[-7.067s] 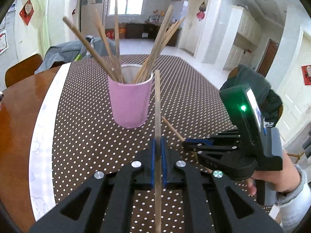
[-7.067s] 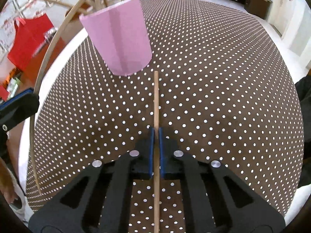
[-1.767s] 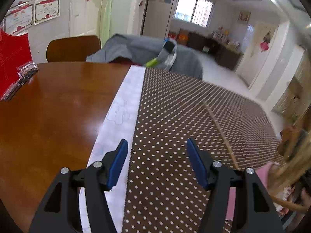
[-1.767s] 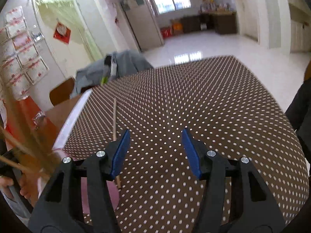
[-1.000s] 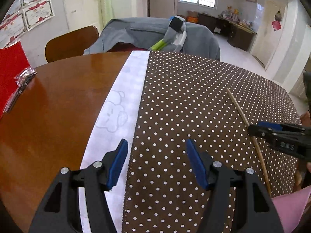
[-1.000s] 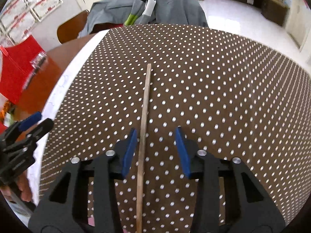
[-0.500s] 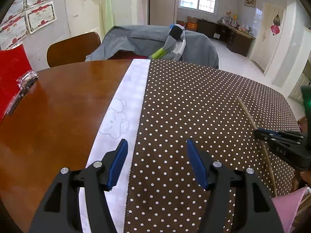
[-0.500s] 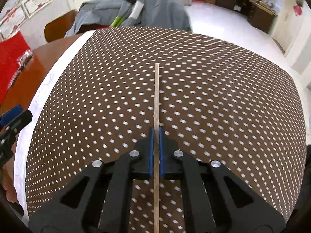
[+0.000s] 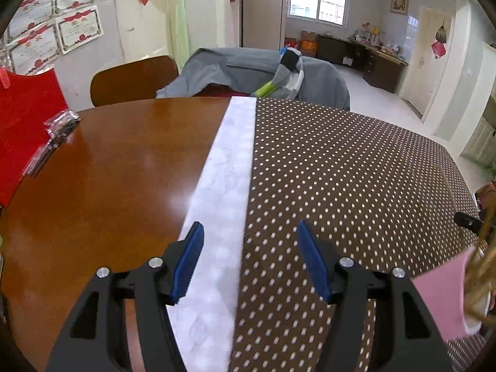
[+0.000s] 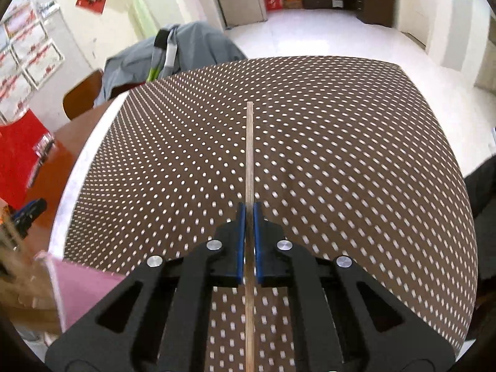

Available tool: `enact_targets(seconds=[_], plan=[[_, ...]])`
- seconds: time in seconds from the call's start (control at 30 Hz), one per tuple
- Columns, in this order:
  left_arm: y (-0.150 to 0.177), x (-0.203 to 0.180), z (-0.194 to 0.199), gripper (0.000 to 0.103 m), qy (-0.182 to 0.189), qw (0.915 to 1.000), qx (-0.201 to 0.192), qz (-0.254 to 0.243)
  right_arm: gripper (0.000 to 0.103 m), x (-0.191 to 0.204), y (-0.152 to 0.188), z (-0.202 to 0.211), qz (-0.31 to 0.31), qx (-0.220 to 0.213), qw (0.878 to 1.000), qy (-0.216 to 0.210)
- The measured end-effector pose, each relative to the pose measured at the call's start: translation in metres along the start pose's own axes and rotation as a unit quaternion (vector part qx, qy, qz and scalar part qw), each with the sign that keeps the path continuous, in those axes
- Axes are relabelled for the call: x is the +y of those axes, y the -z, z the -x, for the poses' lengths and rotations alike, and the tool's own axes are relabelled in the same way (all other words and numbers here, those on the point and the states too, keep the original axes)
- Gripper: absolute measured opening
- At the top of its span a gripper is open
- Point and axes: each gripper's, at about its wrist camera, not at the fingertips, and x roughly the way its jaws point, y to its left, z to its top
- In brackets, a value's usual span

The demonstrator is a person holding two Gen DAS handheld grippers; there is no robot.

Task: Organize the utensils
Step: 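Lower the right tool to the last loose chopstick and grasp it, then lift the held chopstick upright with the right tool above the pink cup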

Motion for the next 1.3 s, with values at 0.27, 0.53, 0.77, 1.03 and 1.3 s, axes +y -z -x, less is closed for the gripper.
enact_targets(seconds=[0.27, 0.53, 0.77, 1.03, 1.3], plan=[[0.025, 0.01, 0.069, 0.062, 0.013, 0.9986, -0.051, 0.001, 0.005, -0.004, 0.032, 0.087, -0.038, -0.105, 0.993, -0.037], [0.039, 0.005, 0.145, 0.062, 0.052, 0.9835, -0.172, 0.023, 0.005, 0.018, 0.066, 0.162, -0.051, -0.216, 0.971, -0.089], [0.043, -0.019, 0.187, 0.062, 0.112, 0.9638, -0.242, 0.006, 0.006, 0.04, 0.09, 0.203, -0.047, -0.32, 0.939, -0.115], [0.04, -0.045, 0.198, 0.062, 0.144, 0.9542, -0.262, -0.018, 0.006, 0.066, 0.09, 0.208, -0.029, -0.401, 0.901, -0.164], [0.032, -0.058, 0.186, 0.062, 0.162, 0.9543, -0.251, -0.017, 0.006, 0.09, 0.085, 0.185, -0.016, -0.449, 0.877, -0.168]])
